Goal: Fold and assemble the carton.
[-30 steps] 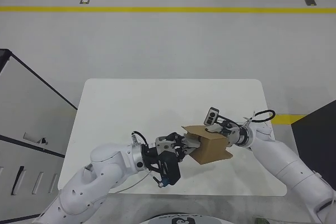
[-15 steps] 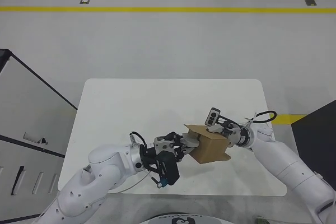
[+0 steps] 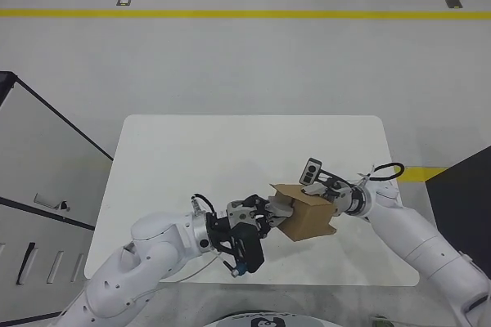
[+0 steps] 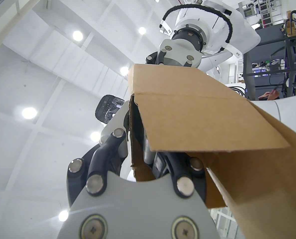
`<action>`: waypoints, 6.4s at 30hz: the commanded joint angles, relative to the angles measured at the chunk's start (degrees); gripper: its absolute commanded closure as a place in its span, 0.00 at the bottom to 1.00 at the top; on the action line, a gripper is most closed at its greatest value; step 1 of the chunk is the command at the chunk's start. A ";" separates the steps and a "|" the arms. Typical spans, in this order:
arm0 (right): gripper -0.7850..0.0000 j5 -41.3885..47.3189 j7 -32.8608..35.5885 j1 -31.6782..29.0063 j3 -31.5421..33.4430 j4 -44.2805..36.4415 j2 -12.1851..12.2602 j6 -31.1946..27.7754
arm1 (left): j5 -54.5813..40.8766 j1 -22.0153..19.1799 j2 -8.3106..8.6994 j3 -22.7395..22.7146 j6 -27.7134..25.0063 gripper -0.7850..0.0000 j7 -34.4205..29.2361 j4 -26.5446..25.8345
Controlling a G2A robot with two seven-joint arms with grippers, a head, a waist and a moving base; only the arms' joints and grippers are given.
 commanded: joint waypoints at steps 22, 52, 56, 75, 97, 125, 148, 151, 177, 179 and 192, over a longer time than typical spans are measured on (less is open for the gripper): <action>1.00 0.65 0.00 0.46 -0.33 0.70 -0.41 0.36 | -1.50 -0.50 0.16 -0.66 -1.20 1.00 0.61 0.97; 1.00 0.87 0.00 0.90 -0.19 2.70 -1.33 0.86 | -1.02 -0.89 0.22 -0.81 -0.06 1.00 -0.22 1.39; 1.00 0.70 0.00 0.85 0.17 2.80 -1.28 0.75 | -1.54 -0.21 0.44 -2.34 -0.09 1.00 -0.05 0.74; 1.00 -2.31 0.00 1.04 0.82 4.08 -1.20 -0.27 | -0.45 3.88 1.45 -10.70 2.94 1.00 0.64 -7.75; 1.00 -5.21 0.00 0.92 1.72 4.48 -0.92 -2.70 | 2.84 -3.26 0.18 -2.27 0.02 1.00 -6.64 -3.92; 1.00 -2.34 0.00 0.11 2.58 1.80 -0.34 -4.06 | 3.34 -3.16 0.14 0.18 -3.71 1.00 -5.70 -2.20; 1.00 -6.10 -2.21 -1.79 5.81 -0.69 0.06 -9.38 | 2.32 -3.63 -0.11 0.50 -2.63 1.00 -7.36 -0.50; 1.00 -6.95 -1.76 -2.27 6.82 -1.09 0.07 -9.98 | 2.87 -3.85 -0.13 0.76 -2.81 1.00 -7.56 -0.36; 1.00 -7.53 0.00 -4.25 10.55 -3.22 -0.82 -11.50 | 7.17 -5.07 0.03 3.15 -5.23 1.00 -5.69 -1.84; 1.00 -7.49 0.00 -4.29 10.61 -3.29 -0.86 -11.47 | 7.36 -5.36 -0.03 3.45 -5.20 1.00 -5.82 -1.79; 1.00 -8.09 0.00 -3.97 10.47 -3.45 -1.13 -11.02 | 7.67 -6.93 -0.35 4.85 -5.34 1.00 -6.90 -1.10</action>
